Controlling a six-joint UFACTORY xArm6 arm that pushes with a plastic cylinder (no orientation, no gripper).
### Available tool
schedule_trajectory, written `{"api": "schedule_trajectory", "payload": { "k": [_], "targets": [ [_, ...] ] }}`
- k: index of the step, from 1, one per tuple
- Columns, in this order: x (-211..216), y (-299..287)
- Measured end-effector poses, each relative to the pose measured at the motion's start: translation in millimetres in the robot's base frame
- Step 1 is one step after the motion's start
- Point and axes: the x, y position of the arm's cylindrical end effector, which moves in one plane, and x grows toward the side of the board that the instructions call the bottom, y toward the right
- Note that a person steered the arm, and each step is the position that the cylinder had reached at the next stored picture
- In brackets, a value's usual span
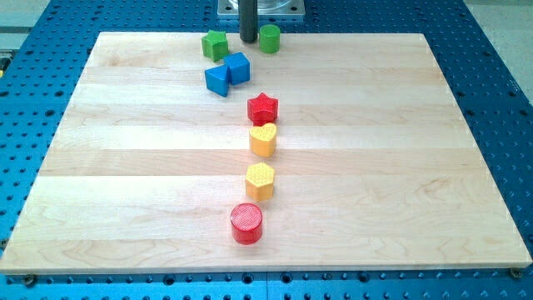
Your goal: Move the green circle into the green star
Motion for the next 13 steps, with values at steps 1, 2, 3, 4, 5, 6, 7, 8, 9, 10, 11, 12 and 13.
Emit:
{"api": "schedule_trajectory", "payload": {
  "k": [1, 2, 3, 4, 5, 6, 7, 8, 9, 10, 11, 12, 13],
  "targets": [
    [-1.8, 59.4],
    [18.7, 89.0],
    [9.1, 126.1],
    [31.1, 165.4],
    [40.2, 124.1],
    [47.9, 115.9],
    [53.6, 112.0],
    [64.7, 95.9],
    [75.2, 78.1],
    [48.3, 28.7],
    [42.4, 12.4],
    [8.4, 34.4],
    [10.1, 4.5]
  ]
}}
